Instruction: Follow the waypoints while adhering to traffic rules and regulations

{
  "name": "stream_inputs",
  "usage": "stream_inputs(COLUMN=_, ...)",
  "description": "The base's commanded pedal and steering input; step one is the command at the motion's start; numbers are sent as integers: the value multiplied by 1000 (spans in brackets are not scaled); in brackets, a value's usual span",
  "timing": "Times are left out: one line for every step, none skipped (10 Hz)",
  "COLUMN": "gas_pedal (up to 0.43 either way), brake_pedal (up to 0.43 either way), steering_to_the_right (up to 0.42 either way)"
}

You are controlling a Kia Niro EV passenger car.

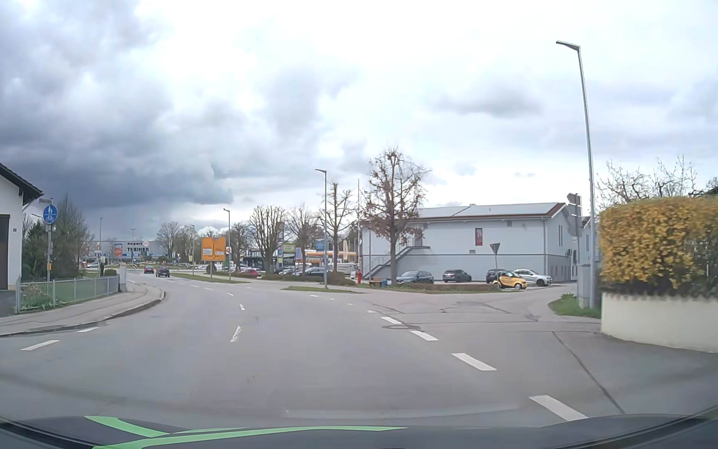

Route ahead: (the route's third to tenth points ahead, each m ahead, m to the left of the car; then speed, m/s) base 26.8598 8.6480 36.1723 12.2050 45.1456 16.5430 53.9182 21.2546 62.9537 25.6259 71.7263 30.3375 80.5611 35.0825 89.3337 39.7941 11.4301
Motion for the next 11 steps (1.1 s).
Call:
stream_inputs(gas_pedal=110, brake_pedal=0, steering_to_the_right=-54)
stream_inputs(gas_pedal=110, brake_pedal=0, steering_to_the_right=-54)
stream_inputs(gas_pedal=110, brake_pedal=0, steering_to_the_right=-55)
stream_inputs(gas_pedal=110, brake_pedal=0, steering_to_the_right=-55)
stream_inputs(gas_pedal=110, brake_pedal=0, steering_to_the_right=-59)
stream_inputs(gas_pedal=110, brake_pedal=0, steering_to_the_right=-60)
stream_inputs(gas_pedal=110, brake_pedal=0, steering_to_the_right=-60)
stream_inputs(gas_pedal=118, brake_pedal=0, steering_to_the_right=-60)
stream_inputs(gas_pedal=118, brake_pedal=0, steering_to_the_right=-60)
stream_inputs(gas_pedal=118, brake_pedal=0, steering_to_the_right=-60)
stream_inputs(gas_pedal=118, brake_pedal=0, steering_to_the_right=-61)
